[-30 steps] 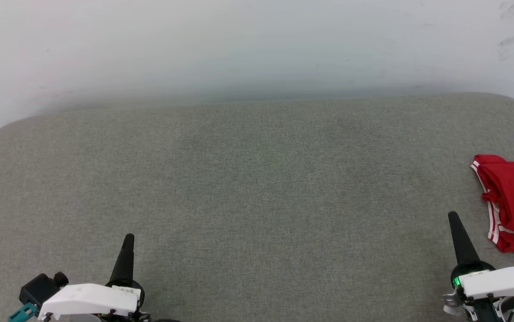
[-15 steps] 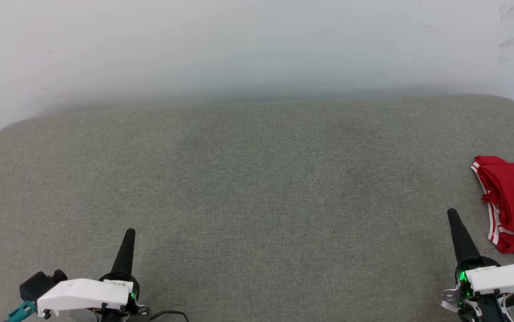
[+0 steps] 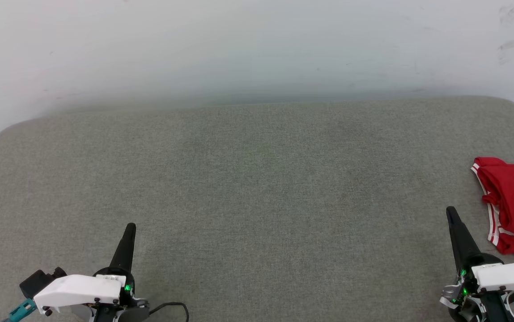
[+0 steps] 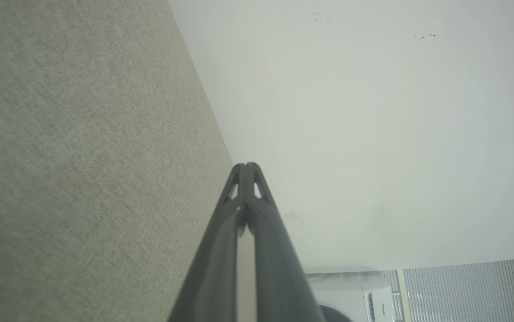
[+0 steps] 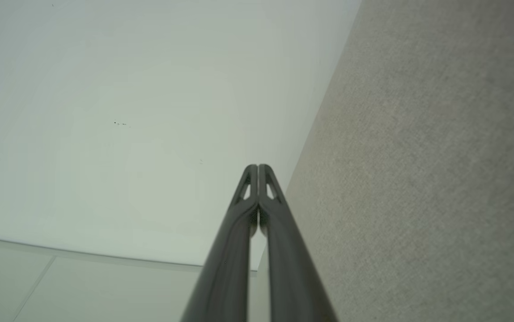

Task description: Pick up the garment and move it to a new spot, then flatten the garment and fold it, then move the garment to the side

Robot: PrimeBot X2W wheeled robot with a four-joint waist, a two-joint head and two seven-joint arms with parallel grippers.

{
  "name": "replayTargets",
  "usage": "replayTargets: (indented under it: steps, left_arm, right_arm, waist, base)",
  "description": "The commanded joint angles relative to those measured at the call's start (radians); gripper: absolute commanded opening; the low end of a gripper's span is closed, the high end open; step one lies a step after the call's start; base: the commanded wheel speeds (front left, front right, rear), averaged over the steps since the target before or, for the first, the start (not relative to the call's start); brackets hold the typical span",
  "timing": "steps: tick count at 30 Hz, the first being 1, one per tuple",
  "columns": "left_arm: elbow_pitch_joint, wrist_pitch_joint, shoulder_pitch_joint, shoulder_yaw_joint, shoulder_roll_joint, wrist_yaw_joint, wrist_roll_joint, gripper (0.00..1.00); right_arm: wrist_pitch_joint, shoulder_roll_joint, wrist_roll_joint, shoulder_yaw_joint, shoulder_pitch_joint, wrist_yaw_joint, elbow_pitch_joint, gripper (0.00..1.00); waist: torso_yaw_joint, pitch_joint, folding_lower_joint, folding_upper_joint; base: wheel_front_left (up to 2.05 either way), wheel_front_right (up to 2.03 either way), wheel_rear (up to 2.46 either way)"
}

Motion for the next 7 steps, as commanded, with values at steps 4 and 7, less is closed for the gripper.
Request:
replayTargets:
  steps: [4,7]
  left_arm:
    - [0.006,0.015,-0.025,0.008,0.002,-0.012,-0.05,0.0]
    - [0.011,0.022,-0.03,0.011,0.002,-0.015,-0.074,0.0]
  right_arm:
    - [0.013,0.006,0.049,-0.005,-0.023,0.0,0.002,0.0]
    - [0.02,0.008,0.072,-0.007,-0.024,0.0,0.005,0.0]
  waist:
    - [0.001,-0.002,0.0,0.0]
    - [0.001,-0.003,0.0,0.0]
  base:
    - [0.0,0.0,0.0]
    - [0.0,0.0,0.0]
